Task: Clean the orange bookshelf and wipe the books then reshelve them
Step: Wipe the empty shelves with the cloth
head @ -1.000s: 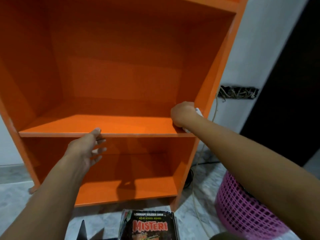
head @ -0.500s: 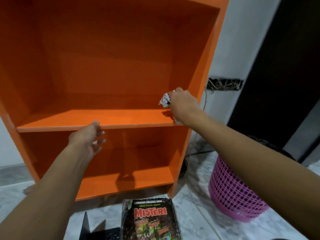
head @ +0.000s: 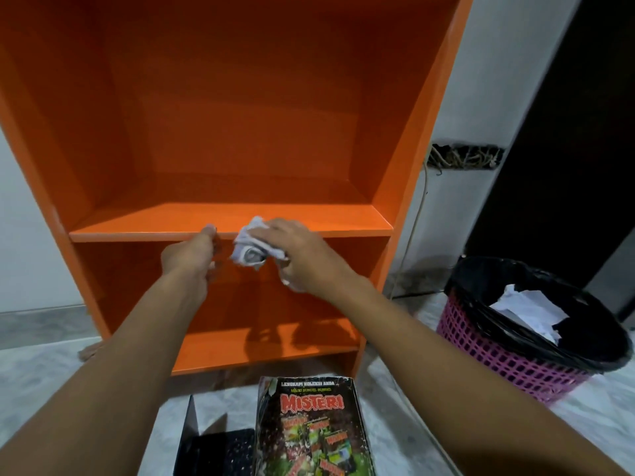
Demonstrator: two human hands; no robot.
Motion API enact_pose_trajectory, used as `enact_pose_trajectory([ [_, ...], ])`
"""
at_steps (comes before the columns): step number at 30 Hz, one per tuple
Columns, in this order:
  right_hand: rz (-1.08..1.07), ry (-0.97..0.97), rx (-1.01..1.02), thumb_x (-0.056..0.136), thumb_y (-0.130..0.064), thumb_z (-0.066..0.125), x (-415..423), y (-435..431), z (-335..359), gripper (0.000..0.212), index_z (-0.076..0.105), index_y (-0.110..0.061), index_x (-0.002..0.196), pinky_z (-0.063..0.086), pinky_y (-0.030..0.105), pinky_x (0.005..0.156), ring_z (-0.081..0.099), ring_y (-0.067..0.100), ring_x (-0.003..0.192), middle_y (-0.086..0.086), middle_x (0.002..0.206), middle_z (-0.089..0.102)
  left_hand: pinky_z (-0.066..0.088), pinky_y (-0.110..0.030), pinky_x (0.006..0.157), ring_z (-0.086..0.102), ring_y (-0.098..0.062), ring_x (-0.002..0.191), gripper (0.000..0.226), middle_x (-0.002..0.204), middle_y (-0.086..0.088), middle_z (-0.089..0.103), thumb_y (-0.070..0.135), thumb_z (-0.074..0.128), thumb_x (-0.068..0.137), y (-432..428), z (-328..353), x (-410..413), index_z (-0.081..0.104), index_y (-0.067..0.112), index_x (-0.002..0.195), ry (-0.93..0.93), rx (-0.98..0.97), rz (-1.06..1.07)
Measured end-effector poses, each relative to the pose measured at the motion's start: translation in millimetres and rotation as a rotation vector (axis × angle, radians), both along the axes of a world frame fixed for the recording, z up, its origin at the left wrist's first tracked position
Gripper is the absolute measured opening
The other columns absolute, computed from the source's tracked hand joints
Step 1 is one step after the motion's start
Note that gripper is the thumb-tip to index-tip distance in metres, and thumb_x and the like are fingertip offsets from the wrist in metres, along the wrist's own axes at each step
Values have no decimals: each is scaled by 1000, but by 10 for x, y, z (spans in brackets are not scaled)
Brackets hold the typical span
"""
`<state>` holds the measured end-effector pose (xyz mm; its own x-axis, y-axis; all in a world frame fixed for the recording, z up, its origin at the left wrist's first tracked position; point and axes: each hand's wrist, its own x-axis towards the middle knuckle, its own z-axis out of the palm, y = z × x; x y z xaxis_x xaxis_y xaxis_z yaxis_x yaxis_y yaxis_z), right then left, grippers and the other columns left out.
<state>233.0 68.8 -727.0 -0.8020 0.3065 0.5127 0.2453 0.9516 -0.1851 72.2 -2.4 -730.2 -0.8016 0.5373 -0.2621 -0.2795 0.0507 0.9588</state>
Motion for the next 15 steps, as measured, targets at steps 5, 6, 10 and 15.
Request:
enact_pose_trajectory([
  [5,-229,480,-16,69,10,49,208,-104,-245,69,54,-7,136,48,38,88,49,28,114,16,127,57,45,-35,80,59,-29,92,53,104,-8,61,46,66,86,-123,-67,-135,58,6,118,177,-86,186],
  [6,-361,636,-68,68,8,44,289,-64,-261,70,53,-7,136,49,32,90,51,27,113,15,126,56,43,-38,90,56,-32,110,63,124,-10,54,49,67,83,-170,-64,-158,50,7,128,216,-135,251],
  [10,-688,904,-93,76,12,42,585,264,-362,63,52,-3,137,29,1,99,51,28,123,18,135,53,27,-53,113,22,-38,143,106,154,-16,17,54,74,76,-388,-54,-256,12,13,152,354,-264,406],
  [15,-732,855,-112,80,22,47,414,391,-606,69,45,-4,143,27,21,113,29,33,145,18,153,36,24,-60,114,16,-37,147,122,161,-13,9,61,76,70,-529,-153,-535,0,19,155,451,-220,368],
])
